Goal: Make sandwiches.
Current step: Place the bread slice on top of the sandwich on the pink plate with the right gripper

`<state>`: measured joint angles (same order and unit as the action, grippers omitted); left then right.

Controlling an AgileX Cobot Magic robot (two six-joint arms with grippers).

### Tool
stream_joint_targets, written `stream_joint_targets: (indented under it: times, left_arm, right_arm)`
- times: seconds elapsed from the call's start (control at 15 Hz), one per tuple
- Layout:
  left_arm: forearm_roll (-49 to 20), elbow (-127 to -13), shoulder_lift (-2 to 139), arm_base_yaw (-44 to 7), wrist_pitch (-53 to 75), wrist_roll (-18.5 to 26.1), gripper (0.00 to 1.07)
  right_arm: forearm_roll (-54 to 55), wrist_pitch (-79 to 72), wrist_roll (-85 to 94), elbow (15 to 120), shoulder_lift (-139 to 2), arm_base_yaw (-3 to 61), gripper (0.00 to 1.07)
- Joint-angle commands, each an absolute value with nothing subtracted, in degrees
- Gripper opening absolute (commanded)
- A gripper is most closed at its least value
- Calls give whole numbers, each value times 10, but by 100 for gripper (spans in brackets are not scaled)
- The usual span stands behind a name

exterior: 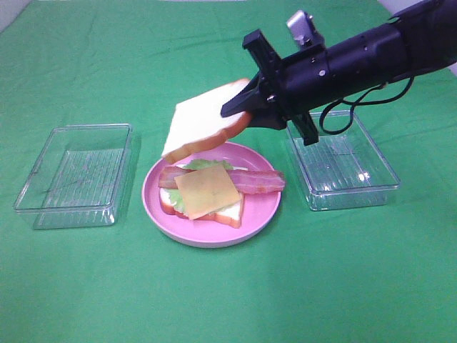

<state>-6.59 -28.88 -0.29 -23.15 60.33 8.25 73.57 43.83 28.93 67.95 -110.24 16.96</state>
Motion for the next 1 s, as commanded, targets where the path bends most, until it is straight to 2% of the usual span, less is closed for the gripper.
stream_joint_targets:
  times: [0.07,0.47,0.6,0.67,0.73,0.8,1.0]
  left_arm:
    - [-68,-288,-15,-232,597,78,89]
    - [-68,-288,-15,-232,597,78,89]
    - [-68,-288,-15,-232,597,78,89]
    - [-68,-288,-15,-232,597,78,89]
    - [-68,-288,-15,-232,597,78,89]
    - [-68,-288,-15,-232,597,78,89]
    - [-68,-288,-15,-232,597,78,89]
  right_arm:
    - [752,417,295,677,-1143,194,0]
    - [747,422,282,676,-1176,195,1]
    - [739,429,282,676,-1176,195,31]
    - [723,438,282,676,-1176,195,53]
    - [713,441,283,676,-1176,195,63]
    - [696,441,283,676,-1175,194,68]
    - [638,446,262,676,-1164,194,68]
